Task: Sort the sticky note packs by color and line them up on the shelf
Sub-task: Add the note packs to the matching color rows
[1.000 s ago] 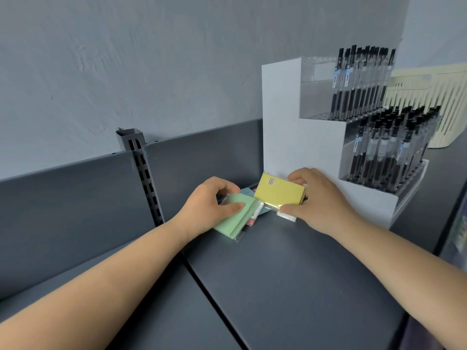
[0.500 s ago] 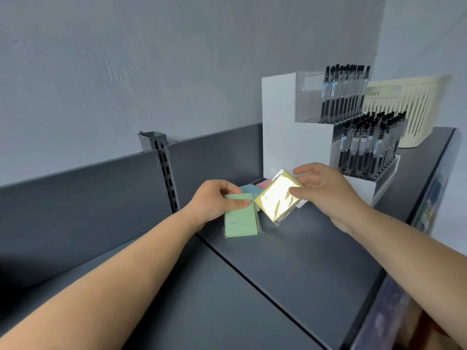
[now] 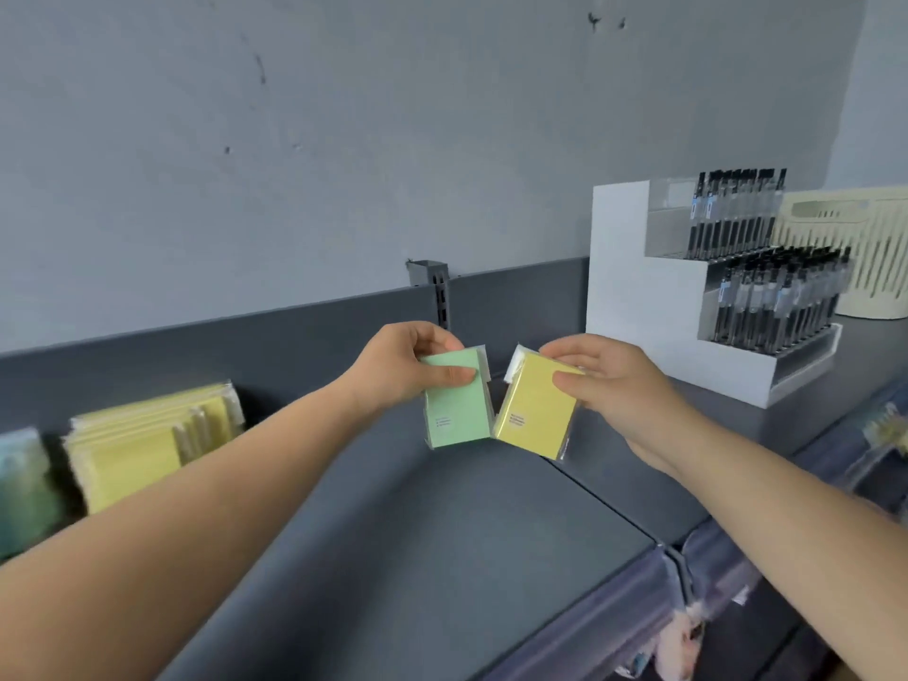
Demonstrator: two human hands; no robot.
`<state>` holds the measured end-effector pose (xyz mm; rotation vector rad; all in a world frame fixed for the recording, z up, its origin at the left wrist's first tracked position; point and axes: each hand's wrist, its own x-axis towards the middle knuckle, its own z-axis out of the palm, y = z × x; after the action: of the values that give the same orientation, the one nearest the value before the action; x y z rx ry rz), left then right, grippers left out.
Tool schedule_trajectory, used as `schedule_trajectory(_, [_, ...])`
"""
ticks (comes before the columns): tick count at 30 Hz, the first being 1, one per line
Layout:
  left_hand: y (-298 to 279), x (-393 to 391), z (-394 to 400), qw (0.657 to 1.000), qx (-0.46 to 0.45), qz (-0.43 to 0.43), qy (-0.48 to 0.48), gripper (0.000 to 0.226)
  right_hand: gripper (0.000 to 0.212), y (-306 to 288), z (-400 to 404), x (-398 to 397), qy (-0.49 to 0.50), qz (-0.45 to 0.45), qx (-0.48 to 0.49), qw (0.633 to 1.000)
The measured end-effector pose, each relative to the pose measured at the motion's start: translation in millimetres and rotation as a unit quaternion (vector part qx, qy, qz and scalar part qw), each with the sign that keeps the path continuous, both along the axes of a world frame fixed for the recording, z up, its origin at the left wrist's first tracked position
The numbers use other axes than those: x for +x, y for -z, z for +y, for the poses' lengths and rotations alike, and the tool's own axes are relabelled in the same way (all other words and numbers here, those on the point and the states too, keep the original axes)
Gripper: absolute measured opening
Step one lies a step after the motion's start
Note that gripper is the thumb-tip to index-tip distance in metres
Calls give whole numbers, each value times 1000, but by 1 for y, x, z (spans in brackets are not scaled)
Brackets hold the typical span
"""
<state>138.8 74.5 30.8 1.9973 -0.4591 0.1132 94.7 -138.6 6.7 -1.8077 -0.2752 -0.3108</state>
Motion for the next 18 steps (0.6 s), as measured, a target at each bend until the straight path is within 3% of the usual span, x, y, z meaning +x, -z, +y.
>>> schedule_trajectory(18, [20, -206, 153, 965, -12, -15, -262, 19, 25, 10, 153, -94, -230, -34, -61, 971])
